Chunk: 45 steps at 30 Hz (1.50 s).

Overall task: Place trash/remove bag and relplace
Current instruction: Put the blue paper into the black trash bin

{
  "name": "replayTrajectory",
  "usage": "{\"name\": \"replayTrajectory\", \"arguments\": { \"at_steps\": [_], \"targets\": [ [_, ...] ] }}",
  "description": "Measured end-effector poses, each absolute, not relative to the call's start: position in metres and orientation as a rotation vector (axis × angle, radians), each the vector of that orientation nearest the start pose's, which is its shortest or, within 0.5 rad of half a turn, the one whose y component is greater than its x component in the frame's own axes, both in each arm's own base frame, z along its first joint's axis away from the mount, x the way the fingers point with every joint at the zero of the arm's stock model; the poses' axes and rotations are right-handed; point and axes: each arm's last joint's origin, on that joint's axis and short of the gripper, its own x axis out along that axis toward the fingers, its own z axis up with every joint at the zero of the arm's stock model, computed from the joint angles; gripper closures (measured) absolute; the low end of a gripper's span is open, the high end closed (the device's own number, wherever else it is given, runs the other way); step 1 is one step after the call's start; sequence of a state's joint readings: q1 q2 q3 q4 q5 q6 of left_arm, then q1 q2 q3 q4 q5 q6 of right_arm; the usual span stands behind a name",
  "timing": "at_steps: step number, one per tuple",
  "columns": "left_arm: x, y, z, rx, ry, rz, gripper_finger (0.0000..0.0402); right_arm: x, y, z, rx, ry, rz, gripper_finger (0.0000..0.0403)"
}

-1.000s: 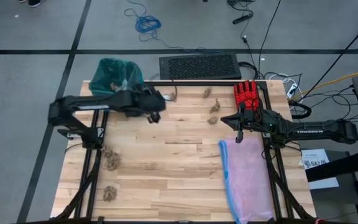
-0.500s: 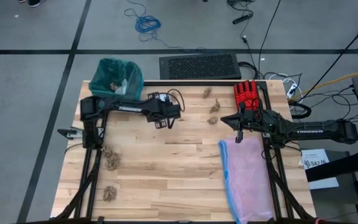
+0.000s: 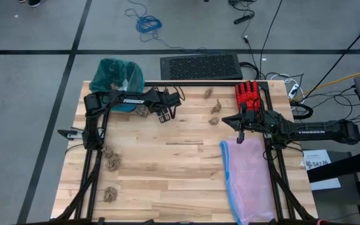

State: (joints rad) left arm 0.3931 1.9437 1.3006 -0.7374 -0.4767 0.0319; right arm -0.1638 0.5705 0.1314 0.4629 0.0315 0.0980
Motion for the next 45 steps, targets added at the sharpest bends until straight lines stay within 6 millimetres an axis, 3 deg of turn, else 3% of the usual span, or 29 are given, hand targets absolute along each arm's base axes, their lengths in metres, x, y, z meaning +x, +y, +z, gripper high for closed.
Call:
{"name": "replayTrajectory", "arguments": {
  "at_steps": [9,15,19,24,28,36,41,45],
  "targets": [
    [0.334,0.166,0.133,0.076,1.484,0.733,0.0221,0.140,-0.024,0.198,0.081,-0.032,-0.202,0.0403],
    [0.331,0.174,0.128,0.157,1.498,0.838,0.0231,0.139,-0.025,0.199,0.067,-0.032,-0.225,0.0403],
    [0.331,0.179,0.127,0.161,1.486,0.860,0.0277,0.139,-0.025,0.199,0.064,-0.036,-0.225,0.0403],
    [0.329,0.182,0.126,0.143,1.491,0.837,0.0383,0.140,-0.025,0.199,0.064,-0.035,-0.224,0.0403],
    [0.328,0.175,0.134,0.167,1.519,0.807,0.0397,0.140,-0.025,0.199,0.064,-0.036,-0.224,0.0403],
    [0.336,0.145,0.189,0.211,1.380,0.775,0.0400,0.139,-0.025,0.199,0.064,-0.036,-0.223,0.0403],
    [0.336,0.122,0.247,0.273,1.201,0.825,0.0400,0.140,-0.025,0.199,0.064,-0.035,-0.223,0.0403],
    [0.321,0.110,0.298,0.291,1.079,0.899,0.0401,0.140,-0.025,0.199,0.064,-0.035,-0.222,0.0403]
  ]
}}
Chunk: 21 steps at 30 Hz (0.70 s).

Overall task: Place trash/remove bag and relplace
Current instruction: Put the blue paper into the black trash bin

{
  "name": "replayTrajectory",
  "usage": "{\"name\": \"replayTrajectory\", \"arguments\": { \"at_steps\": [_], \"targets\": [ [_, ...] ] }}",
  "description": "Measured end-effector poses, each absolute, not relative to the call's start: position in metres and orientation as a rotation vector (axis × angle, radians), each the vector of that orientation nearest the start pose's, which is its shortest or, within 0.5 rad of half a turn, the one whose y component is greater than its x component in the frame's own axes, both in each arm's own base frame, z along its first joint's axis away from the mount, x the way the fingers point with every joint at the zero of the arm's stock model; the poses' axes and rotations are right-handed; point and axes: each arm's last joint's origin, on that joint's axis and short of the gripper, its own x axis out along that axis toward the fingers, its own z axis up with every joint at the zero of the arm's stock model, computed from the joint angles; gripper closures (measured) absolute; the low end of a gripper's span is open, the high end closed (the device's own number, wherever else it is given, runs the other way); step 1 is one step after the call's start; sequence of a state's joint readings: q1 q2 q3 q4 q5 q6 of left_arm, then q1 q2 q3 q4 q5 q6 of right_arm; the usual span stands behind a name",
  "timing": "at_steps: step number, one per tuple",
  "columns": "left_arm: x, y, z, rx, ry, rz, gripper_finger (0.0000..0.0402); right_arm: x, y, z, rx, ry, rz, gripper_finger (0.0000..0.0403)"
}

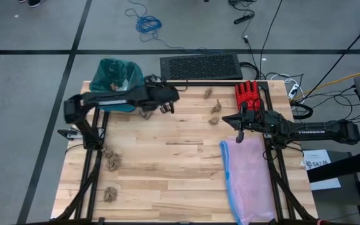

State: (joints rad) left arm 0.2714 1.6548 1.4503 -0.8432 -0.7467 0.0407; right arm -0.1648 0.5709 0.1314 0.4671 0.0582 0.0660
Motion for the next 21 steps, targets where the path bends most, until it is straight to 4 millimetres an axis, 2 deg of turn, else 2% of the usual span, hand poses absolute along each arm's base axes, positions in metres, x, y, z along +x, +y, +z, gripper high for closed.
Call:
{"name": "replayTrajectory", "arguments": {
  "at_steps": [3,6,10,16,21],
  "targets": [
    [0.301,0.105,0.334,0.288,1.016,1.004,0.0401,0.139,-0.025,0.199,0.064,-0.035,-0.222,0.0403],
    [0.277,0.105,0.359,0.263,1.003,1.123,0.0401,0.140,-0.025,0.199,0.064,-0.035,-0.221,0.0403],
    [0.248,0.110,0.380,0.180,1.003,1.243,0.0401,0.140,-0.025,0.199,0.064,-0.035,-0.218,0.0403],
    [0.214,0.126,0.382,0.021,1.100,1.414,0.0401,0.140,-0.025,0.199,0.064,-0.034,-0.218,0.0403],
    [0.200,0.140,0.380,-0.057,1.142,1.494,0.0401,0.140,-0.025,0.199,0.064,-0.034,-0.218,0.0403]
  ]
}}
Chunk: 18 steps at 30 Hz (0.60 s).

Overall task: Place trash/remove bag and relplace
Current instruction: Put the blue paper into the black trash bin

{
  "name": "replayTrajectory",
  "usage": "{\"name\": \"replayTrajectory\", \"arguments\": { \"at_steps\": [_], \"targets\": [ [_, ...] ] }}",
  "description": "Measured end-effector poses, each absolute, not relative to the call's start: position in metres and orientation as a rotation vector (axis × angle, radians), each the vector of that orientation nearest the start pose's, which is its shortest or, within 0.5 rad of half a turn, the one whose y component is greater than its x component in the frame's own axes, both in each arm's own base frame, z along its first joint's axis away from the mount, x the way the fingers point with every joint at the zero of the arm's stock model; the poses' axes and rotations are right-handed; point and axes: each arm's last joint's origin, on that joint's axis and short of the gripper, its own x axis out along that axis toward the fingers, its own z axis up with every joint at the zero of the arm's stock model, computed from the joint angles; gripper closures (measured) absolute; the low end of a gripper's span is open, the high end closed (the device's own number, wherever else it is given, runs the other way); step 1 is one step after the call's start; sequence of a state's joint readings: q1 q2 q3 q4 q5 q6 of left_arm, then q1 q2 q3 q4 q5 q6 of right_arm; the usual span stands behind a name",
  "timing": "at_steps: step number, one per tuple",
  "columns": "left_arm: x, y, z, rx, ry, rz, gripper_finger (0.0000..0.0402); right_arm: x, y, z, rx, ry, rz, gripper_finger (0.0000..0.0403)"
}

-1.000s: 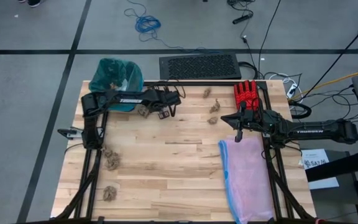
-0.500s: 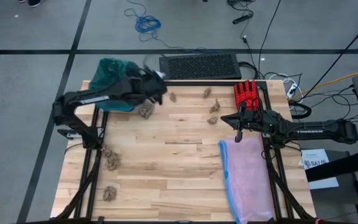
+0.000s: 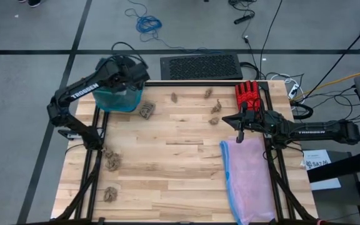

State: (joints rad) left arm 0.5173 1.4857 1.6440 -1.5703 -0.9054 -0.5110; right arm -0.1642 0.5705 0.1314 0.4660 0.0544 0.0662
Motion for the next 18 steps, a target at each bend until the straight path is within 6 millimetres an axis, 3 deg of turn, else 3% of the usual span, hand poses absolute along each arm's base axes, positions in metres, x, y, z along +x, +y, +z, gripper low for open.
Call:
{"name": "replayTrajectory", "arguments": {
  "at_steps": [6,18],
  "targets": [
    [0.1936,0.1499,0.3793,-0.083,1.170,1.513,0.0388,0.1396,-0.0247,0.1982,0.065,-0.027,-0.216,0.0403],
    [0.1931,0.1503,0.3792,-0.067,1.191,1.498,0.0269,0.1396,-0.0246,0.1973,0.066,-0.018,-0.214,0.0403]
  ]
}}
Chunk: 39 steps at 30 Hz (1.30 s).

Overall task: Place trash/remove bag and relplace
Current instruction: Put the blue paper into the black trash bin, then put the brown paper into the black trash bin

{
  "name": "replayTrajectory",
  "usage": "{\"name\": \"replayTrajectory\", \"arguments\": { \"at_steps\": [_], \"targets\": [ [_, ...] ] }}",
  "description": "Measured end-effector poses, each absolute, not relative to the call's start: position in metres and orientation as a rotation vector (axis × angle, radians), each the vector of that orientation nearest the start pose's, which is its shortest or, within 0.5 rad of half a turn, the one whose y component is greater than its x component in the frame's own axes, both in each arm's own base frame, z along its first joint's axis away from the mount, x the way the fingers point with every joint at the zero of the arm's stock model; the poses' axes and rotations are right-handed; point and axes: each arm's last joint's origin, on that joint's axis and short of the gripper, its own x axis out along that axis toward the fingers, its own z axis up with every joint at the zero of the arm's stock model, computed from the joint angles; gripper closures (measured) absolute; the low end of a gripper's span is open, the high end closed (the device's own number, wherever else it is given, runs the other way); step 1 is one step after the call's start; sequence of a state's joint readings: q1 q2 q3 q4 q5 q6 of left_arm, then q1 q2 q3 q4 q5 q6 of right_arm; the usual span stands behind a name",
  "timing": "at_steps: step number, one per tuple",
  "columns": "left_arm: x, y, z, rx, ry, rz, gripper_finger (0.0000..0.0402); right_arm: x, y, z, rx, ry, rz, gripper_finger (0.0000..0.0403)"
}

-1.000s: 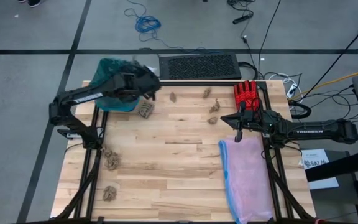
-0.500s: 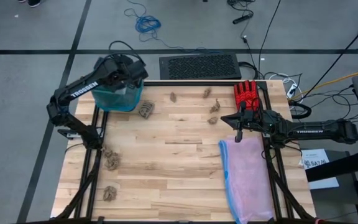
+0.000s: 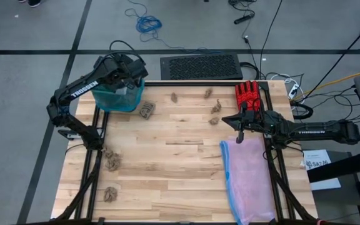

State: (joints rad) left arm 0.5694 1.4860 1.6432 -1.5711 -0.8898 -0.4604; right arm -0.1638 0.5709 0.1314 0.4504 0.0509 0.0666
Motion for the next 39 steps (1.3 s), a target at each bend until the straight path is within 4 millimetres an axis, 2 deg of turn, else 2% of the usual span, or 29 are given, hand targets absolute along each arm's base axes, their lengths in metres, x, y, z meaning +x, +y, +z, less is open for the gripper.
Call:
{"name": "replayTrajectory", "arguments": {
  "at_steps": [5,24,27,33,39],
  "targets": [
    [0.193,0.150,0.379,-0.065,1.193,1.497,0.0248,0.140,-0.025,0.197,0.066,-0.018,-0.214,0.0403],
    [0.176,0.170,0.379,-0.090,1.247,1.558,0.0247,0.140,-0.025,0.196,0.066,-0.004,-0.214,0.0403],
    [0.181,0.166,0.377,-0.139,1.268,1.461,0.0247,0.140,-0.025,0.196,0.066,-0.004,-0.214,0.0403],
    [0.211,0.139,0.374,-0.296,1.209,1.100,0.0247,0.140,-0.025,0.196,0.065,-0.004,-0.215,0.0403],
    [0.240,0.108,0.374,-0.279,1.124,0.932,0.0247,0.140,-0.025,0.196,0.063,-0.008,-0.215,0.0403]
  ]
}}
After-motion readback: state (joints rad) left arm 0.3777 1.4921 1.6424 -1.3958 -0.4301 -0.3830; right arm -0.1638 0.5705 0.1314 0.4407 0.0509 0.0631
